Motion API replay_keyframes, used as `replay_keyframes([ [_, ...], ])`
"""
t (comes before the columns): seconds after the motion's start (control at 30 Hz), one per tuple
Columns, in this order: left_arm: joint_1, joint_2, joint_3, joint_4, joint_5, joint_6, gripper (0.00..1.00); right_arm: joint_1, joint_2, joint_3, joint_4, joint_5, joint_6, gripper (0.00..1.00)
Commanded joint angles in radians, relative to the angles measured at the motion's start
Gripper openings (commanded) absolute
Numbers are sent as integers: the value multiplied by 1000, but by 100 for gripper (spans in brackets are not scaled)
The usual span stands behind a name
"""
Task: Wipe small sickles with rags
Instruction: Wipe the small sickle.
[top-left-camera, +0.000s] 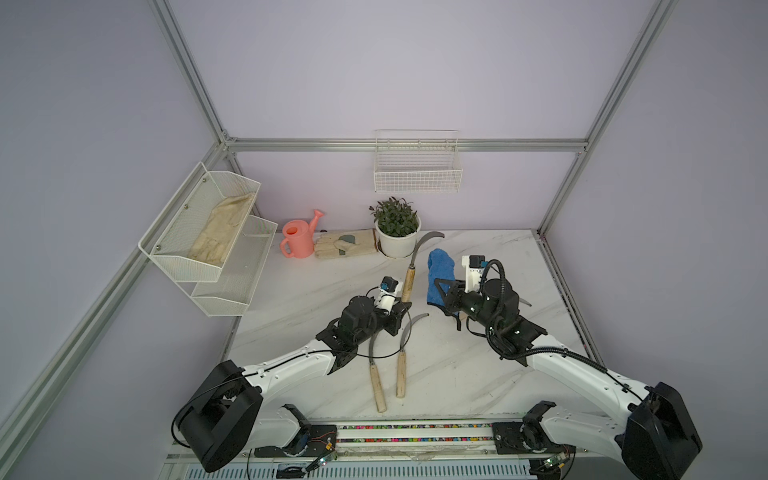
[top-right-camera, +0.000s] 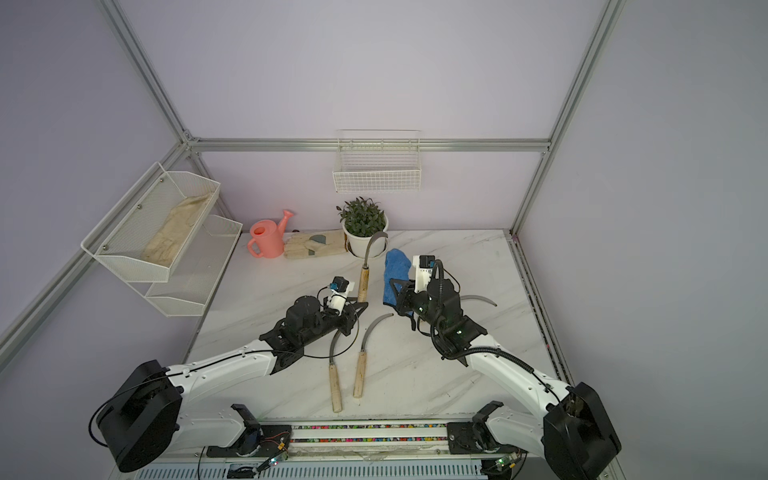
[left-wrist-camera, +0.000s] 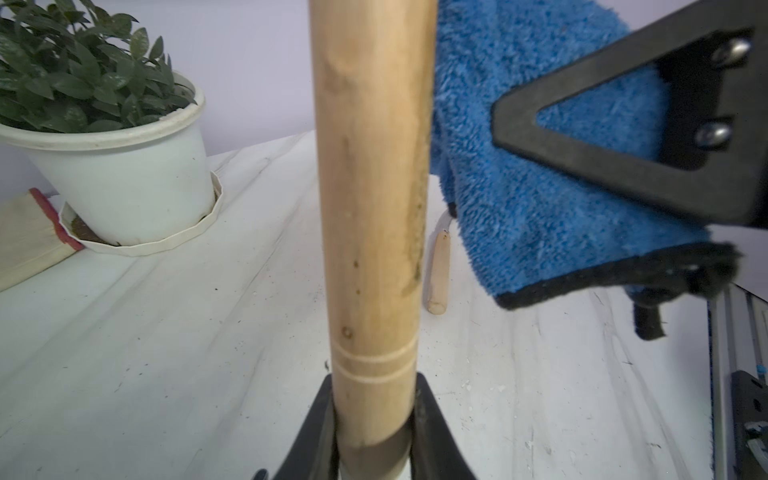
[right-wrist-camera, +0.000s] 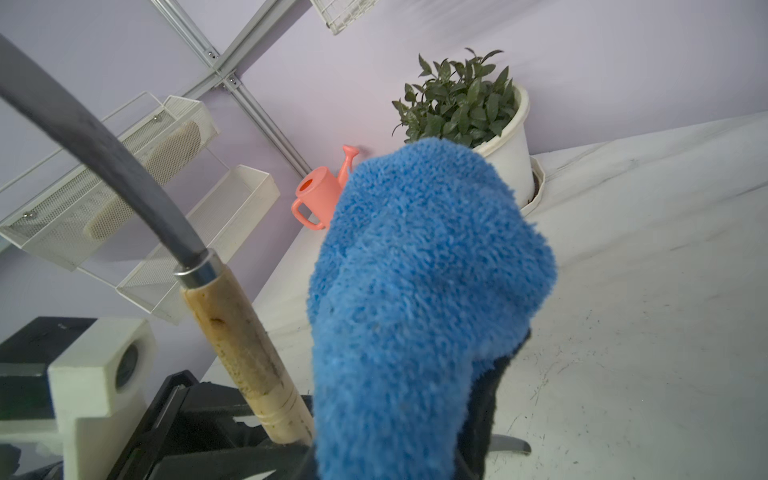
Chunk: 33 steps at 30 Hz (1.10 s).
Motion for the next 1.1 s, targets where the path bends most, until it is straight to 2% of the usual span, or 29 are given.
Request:
replay_keyframes([
  [0.0, -2, 35, 46, -1, 86, -14, 0, -1, 65, -6, 170, -101, -24, 0],
  [0.2, 3, 91, 61, -6, 185, -17, 0, -1, 180, 5, 335, -188, -35, 0],
  [0.57, 30, 167, 112, -47, 217, -28, 0, -43, 274, 11, 549, -284, -1, 0],
  [0.87, 33, 193, 131, -58, 237, -7, 0, -121, 273, 64, 573, -367, 66, 0],
  [1.07, 34, 224, 165, -104, 210, 0, 0, -172, 248, 101, 574, -423, 133, 0],
])
